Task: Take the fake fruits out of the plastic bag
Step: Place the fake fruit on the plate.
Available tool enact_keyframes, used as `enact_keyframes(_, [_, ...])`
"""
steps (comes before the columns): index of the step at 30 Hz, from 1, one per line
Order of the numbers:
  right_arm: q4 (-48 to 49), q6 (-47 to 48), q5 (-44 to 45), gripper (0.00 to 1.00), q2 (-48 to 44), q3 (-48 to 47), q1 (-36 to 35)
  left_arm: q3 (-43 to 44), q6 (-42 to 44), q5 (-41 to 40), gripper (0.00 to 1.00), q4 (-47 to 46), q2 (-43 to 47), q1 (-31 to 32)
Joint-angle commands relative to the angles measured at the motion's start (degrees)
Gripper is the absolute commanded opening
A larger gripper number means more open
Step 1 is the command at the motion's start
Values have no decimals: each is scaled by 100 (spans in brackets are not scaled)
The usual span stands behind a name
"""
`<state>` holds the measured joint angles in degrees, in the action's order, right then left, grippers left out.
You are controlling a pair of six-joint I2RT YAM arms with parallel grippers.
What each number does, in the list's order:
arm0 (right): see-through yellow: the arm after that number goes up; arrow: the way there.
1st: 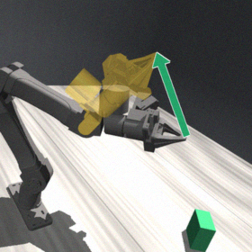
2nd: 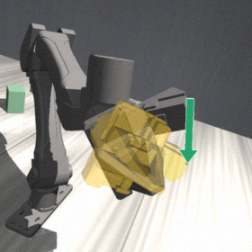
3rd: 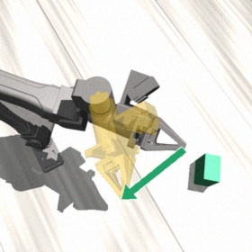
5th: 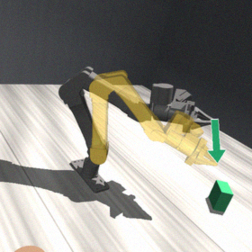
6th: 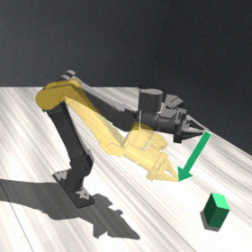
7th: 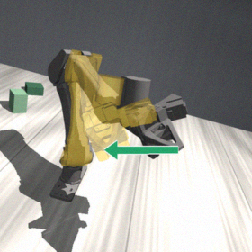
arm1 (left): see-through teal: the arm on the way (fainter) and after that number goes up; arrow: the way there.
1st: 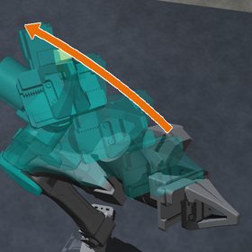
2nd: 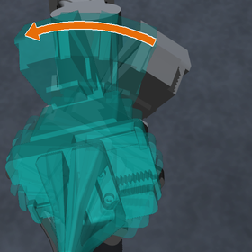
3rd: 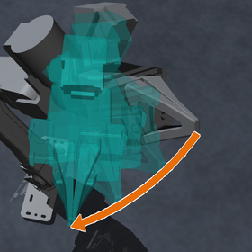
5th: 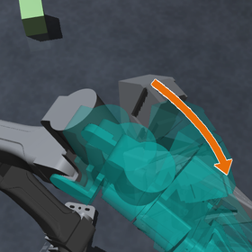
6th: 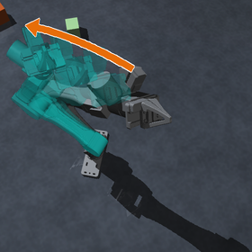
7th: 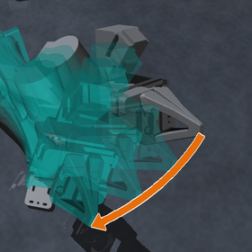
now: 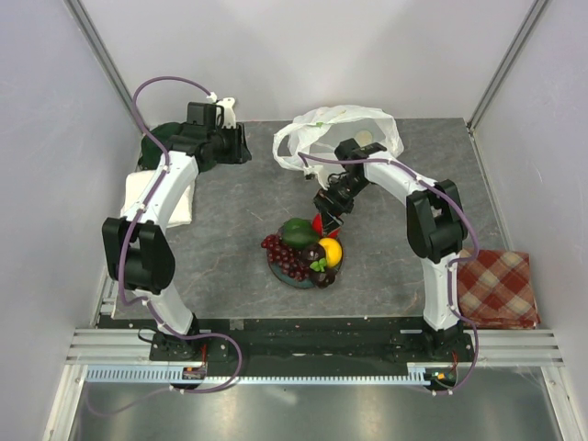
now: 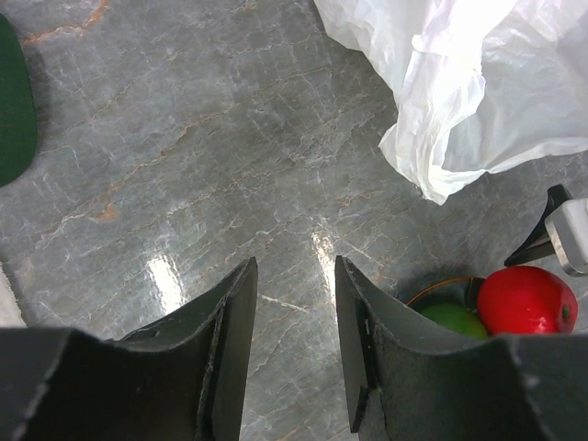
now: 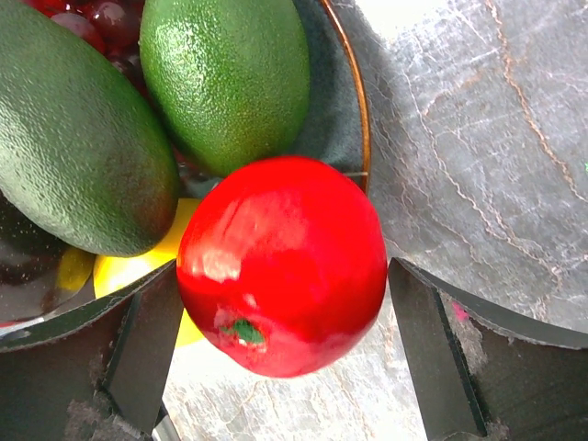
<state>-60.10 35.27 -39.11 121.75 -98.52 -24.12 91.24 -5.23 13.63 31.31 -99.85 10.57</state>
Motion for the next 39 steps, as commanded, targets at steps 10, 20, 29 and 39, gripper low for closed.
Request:
enact_keyframes(10, [-125,182,-360,98,-451,-132,30,368,84,219,47,-99,-175,-20])
enact_keyframes(20, [-195,235,-228,98,-521,-290,136,359,102,228,47,-99,-140,-20])
enact_keyframes(29, [-196,209,-202,98,-319,-414,135,368,119,219,47,-99,-122,-20])
enact_keyframes(39, [-301,165,-184,98,-635,-624,250,368,137,228,50,-99,-87,-20])
